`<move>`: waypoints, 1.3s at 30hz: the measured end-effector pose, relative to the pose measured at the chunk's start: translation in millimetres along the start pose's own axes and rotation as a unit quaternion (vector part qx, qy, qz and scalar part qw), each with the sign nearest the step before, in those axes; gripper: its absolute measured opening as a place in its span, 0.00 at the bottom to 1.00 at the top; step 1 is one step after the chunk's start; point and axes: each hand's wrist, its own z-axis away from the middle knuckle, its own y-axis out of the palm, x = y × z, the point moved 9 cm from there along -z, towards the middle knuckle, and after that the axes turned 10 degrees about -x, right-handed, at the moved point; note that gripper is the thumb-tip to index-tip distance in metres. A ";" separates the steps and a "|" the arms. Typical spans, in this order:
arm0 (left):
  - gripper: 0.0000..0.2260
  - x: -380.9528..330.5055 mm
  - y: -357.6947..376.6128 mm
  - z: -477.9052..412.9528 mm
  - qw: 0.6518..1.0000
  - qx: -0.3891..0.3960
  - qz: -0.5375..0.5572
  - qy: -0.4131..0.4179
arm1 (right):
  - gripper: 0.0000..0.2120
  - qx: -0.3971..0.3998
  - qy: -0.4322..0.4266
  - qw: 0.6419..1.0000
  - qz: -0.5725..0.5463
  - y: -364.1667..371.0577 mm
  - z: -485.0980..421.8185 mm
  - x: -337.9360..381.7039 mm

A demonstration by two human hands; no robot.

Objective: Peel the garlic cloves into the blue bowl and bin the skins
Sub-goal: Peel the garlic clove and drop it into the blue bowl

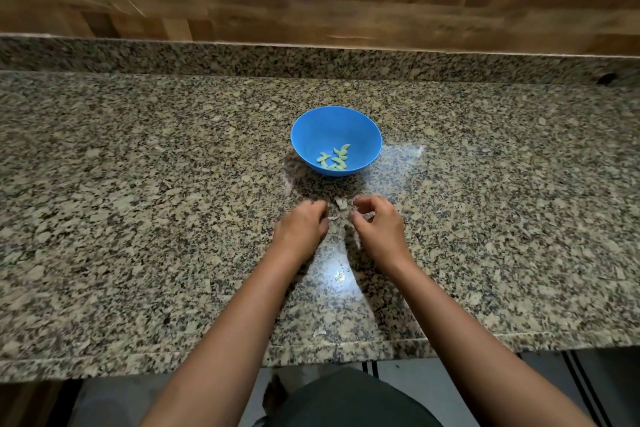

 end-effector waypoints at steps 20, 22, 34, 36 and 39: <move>0.08 -1.6 14.3 32.1 0.920 0.205 0.324 -0.085 | 0.04 0.182 0.102 0.964 -0.162 15.6 32.0 -1.5; 0.08 -4.5 11.2 32.3 0.917 0.193 0.338 -0.083 | 0.03 0.171 0.109 0.965 -0.165 10.5 31.6 -1.4; 0.07 -9.6 4.1 33.8 0.883 0.130 0.434 -0.118 | 0.03 0.126 0.111 0.975 -0.146 1.1 29.2 -4.5; 0.06 -5.4 4.6 33.6 0.890 0.120 0.422 -0.121 | 0.05 0.125 0.074 0.985 -0.089 -0.5 27.6 -0.5; 0.05 3.1 6.9 32.4 0.896 0.097 0.411 -0.138 | 0.09 0.131 0.026 0.991 -0.017 -1.5 27.8 6.6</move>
